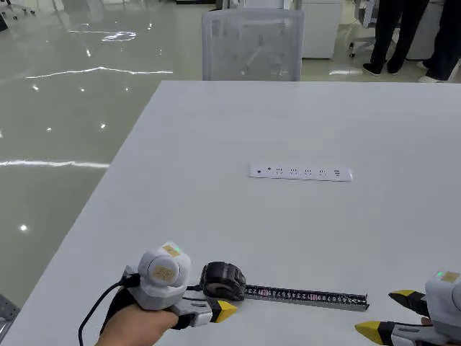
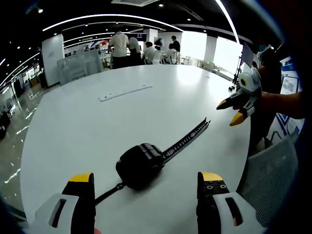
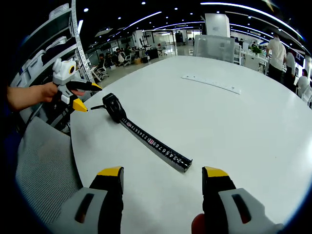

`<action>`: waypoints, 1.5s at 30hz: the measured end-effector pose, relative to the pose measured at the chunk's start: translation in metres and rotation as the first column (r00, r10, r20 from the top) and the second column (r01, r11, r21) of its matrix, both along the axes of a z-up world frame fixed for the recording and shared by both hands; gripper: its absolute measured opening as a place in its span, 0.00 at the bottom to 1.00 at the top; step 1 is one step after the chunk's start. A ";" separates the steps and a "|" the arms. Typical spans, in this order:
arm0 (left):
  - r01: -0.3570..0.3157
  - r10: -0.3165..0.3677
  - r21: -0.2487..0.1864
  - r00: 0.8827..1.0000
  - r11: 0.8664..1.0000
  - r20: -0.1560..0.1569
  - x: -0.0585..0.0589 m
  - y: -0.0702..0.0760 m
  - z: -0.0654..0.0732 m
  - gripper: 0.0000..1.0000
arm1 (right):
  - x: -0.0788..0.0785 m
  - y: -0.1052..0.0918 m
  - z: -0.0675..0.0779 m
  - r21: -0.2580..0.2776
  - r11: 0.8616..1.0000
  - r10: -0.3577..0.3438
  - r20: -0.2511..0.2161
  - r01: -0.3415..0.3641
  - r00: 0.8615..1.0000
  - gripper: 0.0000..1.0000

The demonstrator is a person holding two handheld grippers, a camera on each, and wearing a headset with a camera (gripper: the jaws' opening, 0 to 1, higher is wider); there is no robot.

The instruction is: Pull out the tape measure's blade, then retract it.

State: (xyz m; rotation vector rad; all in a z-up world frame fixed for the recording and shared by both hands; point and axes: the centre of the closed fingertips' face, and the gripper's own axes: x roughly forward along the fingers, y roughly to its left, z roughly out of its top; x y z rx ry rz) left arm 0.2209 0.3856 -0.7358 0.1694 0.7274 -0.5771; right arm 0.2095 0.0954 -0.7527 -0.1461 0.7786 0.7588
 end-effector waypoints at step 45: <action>-0.225 0.224 -0.078 0.974 0.971 -0.013 -0.099 0.010 0.069 1.00 | -0.093 0.010 0.094 0.016 0.994 -0.110 0.040 0.109 0.993 1.00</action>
